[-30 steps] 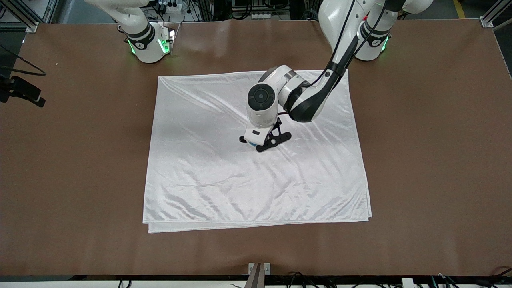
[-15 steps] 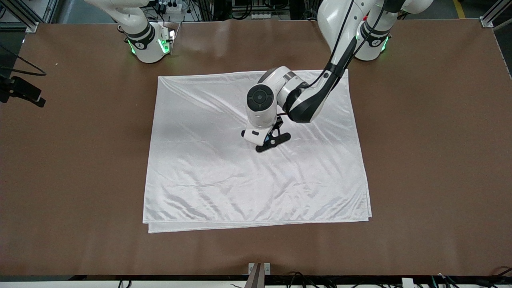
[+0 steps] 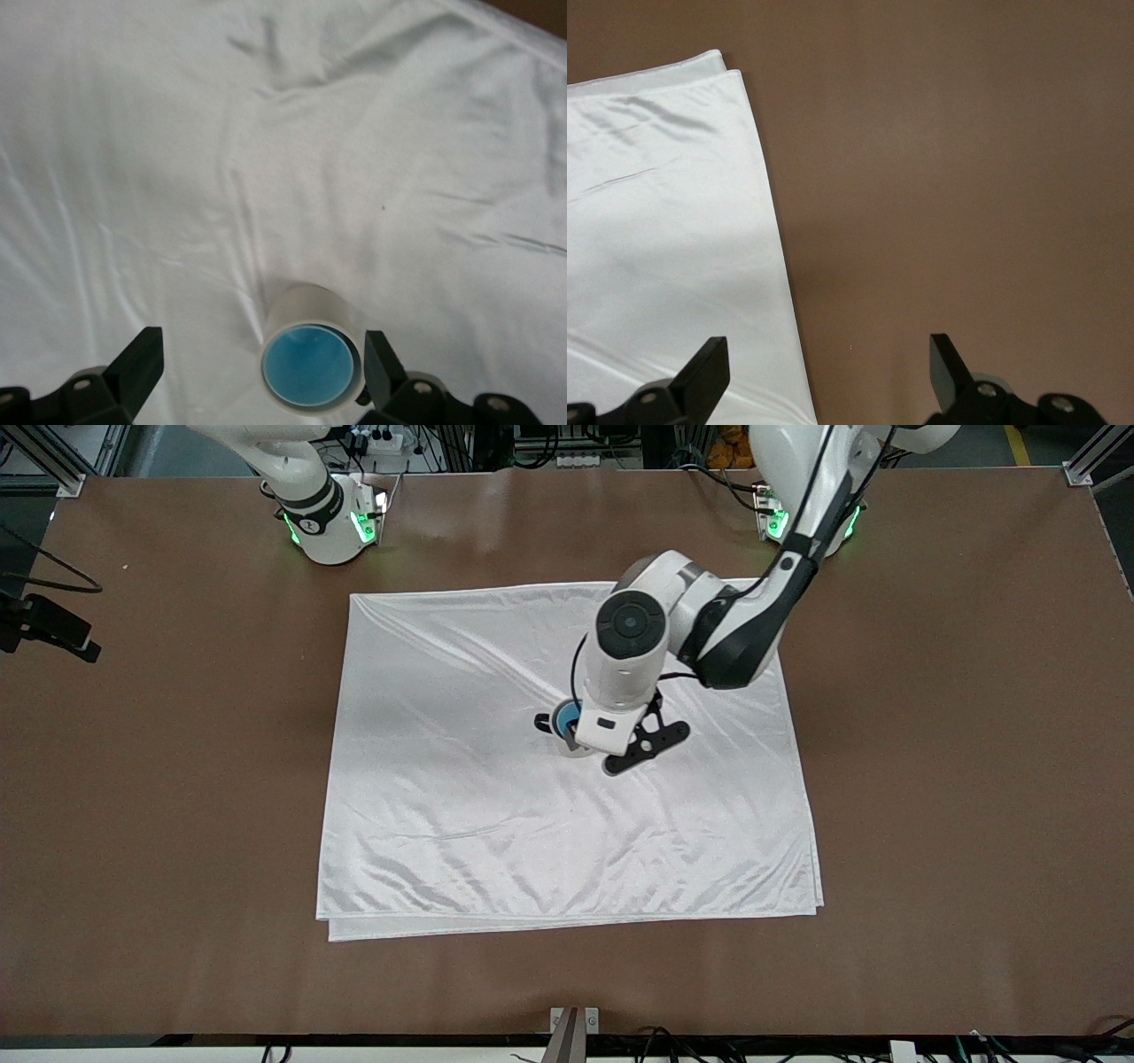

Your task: Place blue cup into white mug on cloth

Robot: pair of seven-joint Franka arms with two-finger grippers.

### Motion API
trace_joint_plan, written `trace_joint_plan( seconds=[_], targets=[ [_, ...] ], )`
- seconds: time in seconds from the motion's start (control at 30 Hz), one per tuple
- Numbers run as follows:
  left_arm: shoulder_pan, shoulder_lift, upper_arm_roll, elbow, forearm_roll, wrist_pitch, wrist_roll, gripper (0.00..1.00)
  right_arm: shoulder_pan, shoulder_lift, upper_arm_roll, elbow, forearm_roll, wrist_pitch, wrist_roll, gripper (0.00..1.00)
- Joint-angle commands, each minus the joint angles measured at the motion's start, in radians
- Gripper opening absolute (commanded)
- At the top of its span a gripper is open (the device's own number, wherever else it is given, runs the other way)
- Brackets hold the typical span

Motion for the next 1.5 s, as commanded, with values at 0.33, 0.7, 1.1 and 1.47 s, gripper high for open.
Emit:
trace_joint_plan(
  seconds=[0.33, 0.7, 1.1, 1.47],
  targets=[
    [0.285, -0.142, -0.012, -0.021, 0.012, -0.156, 0.396, 1.00, -0.012, 0.014, 0.004, 0.028, 0.001, -0.003, -0.015, 1.00],
    [0.456, -0.182, -0.015, -0.024, 0.004, -0.207, 0.642, 1.00, -0.012, 0.014, 0.004, 0.028, -0.002, -0.003, -0.013, 1.00],
    [0.702, -0.268, -0.053, -0.049, -0.017, -0.210, 0.981, 1.00, -0.012, 0.014, 0.004, 0.023, 0.001, 0.014, -0.013, 1.00],
    [0.716, -0.453, -0.047, -0.182, -0.008, -0.202, 1.081, 1.00, -0.011, 0.014, 0.004, 0.018, 0.006, 0.029, -0.013, 1.00]
  ],
)
